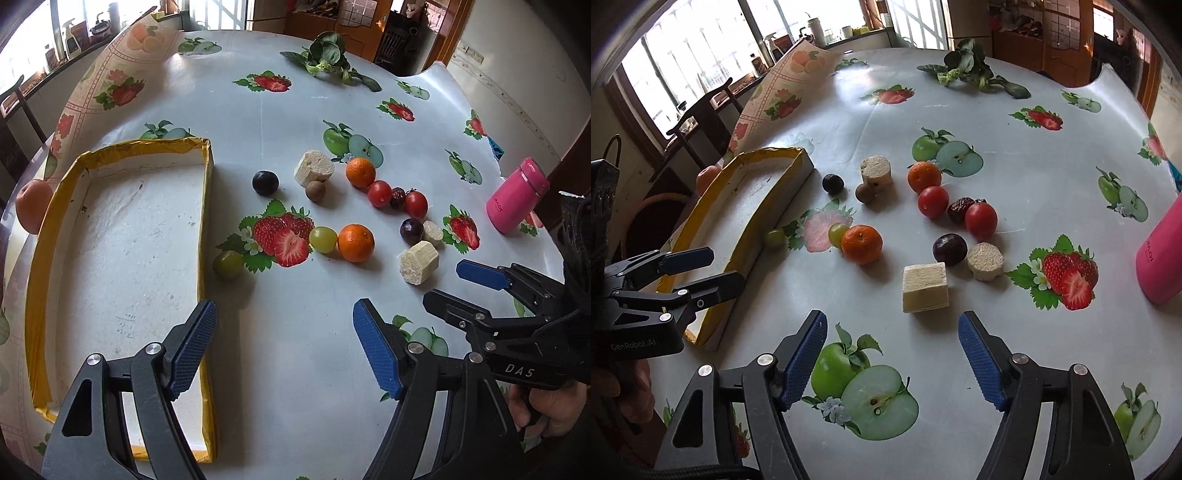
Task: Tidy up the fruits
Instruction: 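Grasp the white tofu cube with the right tool while the left tool grasps a mandarin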
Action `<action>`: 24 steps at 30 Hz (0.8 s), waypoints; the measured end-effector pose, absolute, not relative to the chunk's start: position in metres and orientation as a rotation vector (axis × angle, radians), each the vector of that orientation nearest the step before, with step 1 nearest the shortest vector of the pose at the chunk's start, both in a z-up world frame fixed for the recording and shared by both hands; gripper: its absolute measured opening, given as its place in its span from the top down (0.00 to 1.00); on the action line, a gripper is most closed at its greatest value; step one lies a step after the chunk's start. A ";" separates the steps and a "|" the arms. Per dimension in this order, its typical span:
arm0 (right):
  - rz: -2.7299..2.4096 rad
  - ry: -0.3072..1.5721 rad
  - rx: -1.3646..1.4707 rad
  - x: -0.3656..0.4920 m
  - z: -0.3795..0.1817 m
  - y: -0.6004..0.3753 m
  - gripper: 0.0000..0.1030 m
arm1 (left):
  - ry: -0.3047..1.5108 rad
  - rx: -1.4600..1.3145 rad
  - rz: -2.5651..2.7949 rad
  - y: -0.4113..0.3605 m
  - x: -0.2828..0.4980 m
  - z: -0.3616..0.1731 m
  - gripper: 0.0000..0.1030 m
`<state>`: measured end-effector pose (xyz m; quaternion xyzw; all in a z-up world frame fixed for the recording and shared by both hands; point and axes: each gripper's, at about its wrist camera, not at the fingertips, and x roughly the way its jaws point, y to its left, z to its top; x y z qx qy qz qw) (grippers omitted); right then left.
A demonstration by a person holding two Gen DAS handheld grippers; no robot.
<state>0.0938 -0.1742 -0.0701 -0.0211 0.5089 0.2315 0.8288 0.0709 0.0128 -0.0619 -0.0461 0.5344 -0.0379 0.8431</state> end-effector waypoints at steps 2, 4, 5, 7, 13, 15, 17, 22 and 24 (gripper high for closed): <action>0.480 1.087 -0.039 0.104 -0.078 -0.172 0.29 | 1.138 -0.089 -0.098 0.008 0.083 -0.067 0.26; 0.470 1.092 -0.043 0.113 -0.085 -0.169 0.31 | 1.140 -0.072 -0.118 0.001 0.094 -0.070 0.26; 0.465 1.095 -0.046 0.118 -0.088 -0.167 0.31 | 1.141 -0.062 -0.124 -0.003 0.099 -0.072 0.26; 0.471 1.105 -0.054 0.126 -0.094 -0.161 0.33 | 1.142 -0.064 -0.142 -0.007 0.106 -0.074 0.26; 0.470 1.122 -0.048 0.141 -0.108 -0.161 0.67 | 1.138 -0.060 -0.187 -0.016 0.122 -0.078 0.26; 0.475 1.121 0.022 0.139 -0.103 -0.174 0.67 | 1.130 -0.034 -0.207 -0.023 0.128 -0.078 0.26; 0.467 1.106 0.043 0.131 -0.096 -0.185 0.67 | 1.113 0.029 -0.223 -0.034 0.133 -0.079 0.26; 0.444 1.102 0.108 0.116 -0.093 -0.209 0.67 | 1.080 0.209 -0.274 -0.064 0.141 -0.089 0.26; 0.429 1.115 0.148 0.115 -0.096 -0.219 0.67 | 1.098 0.267 -0.292 -0.073 0.144 -0.099 0.34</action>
